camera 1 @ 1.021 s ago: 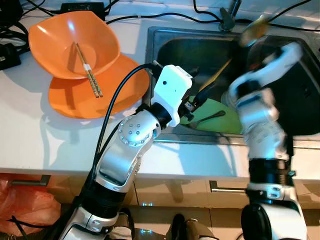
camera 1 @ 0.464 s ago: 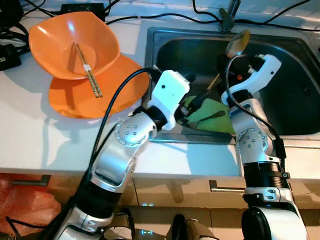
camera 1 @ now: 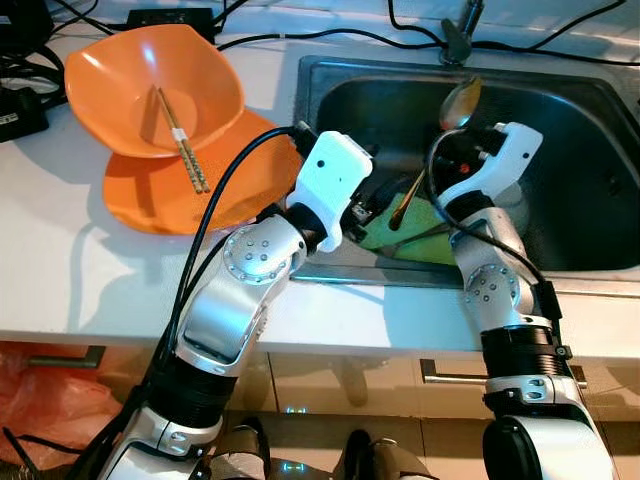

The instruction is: Kitchen organization

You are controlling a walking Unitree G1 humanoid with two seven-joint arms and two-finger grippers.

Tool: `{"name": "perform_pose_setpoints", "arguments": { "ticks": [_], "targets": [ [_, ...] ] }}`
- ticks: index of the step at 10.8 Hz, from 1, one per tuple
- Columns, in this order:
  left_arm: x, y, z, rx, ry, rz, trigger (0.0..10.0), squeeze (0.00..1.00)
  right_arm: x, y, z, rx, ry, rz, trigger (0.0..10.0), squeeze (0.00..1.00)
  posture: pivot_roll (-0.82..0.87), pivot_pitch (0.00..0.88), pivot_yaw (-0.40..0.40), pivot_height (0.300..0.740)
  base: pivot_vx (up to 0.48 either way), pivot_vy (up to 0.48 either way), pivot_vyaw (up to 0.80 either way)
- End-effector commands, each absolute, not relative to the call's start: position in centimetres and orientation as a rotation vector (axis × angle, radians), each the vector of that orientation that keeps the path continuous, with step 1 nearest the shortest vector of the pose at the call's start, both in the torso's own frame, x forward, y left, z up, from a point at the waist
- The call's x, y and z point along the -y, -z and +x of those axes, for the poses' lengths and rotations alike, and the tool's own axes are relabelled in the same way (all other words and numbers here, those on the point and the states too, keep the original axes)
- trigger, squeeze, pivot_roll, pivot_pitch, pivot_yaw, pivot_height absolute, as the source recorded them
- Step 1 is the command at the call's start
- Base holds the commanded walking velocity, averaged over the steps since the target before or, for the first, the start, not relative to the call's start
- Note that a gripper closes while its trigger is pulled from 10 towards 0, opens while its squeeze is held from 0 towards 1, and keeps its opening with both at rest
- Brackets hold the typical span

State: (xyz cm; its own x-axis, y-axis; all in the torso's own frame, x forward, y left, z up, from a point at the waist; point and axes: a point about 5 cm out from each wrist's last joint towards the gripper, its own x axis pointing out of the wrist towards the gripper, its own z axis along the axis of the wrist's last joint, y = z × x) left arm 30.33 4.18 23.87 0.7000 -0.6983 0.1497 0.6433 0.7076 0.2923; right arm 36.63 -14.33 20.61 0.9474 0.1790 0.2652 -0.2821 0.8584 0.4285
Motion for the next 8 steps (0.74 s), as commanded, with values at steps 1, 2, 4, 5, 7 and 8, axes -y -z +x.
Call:
{"name": "perform_pose_setpoints", "arguments": {
  "ticks": [1, 2, 4, 5, 7, 8],
  "targets": [
    [-3.9, -24.5, 30.0, 0.274, 0.762, 0.231, 10.0, 0.0, 14.7, -19.9, 36.5, 0.213, -0.238, 0.47, 10.0, 0.0, 0.17, 0.197, -0.046, 0.74, 0.0, 0.0, 0.0],
    [-4.0, -24.1, 30.1, 0.238, 0.764, 0.242, 10.0, 0.0, 14.7, -19.9, 36.5, 0.213, -0.237, 0.46, 10.0, 0.0, 0.17, 0.198, -0.047, 0.74, 0.0, 0.0, 0.0],
    [-4.1, -23.5, 30.1, 0.19, 0.768, 0.261, 10.0, 0.0, 14.5, -19.9, 36.5, 0.217, -0.245, 0.447, 10.0, 0.0, 0.18, 0.202, -0.047, 0.74, 0.0, 0.0, 0.0],
    [-4.1, -23.5, 30.1, 0.188, 0.77, 0.262, 10.0, 0.0, 14.5, -19.8, 36.5, 0.217, -0.245, 0.448, 10.0, 0.0, 0.17, 0.203, -0.047, 0.74, 0.0, 0.0, 0.0],
    [-4.0, -23.5, 30.1, 0.188, 0.768, 0.26, 10.0, 0.0, 14.6, -19.6, 36.5, 0.213, -0.242, 0.448, 10.0, 0.0, 0.17, 0.208, -0.047, 0.74, 0.0, 0.0, 0.0],
    [-4.0, -23.6, 30.1, 0.185, 0.767, 0.259, 10.0, 0.0, 14.6, -19.0, 36.6, 0.186, -0.23, 0.438, 10.0, 0.0, 0.18, 0.212, -0.047, 0.74, 0.0, 0.0, 0.0]
  ]
}}
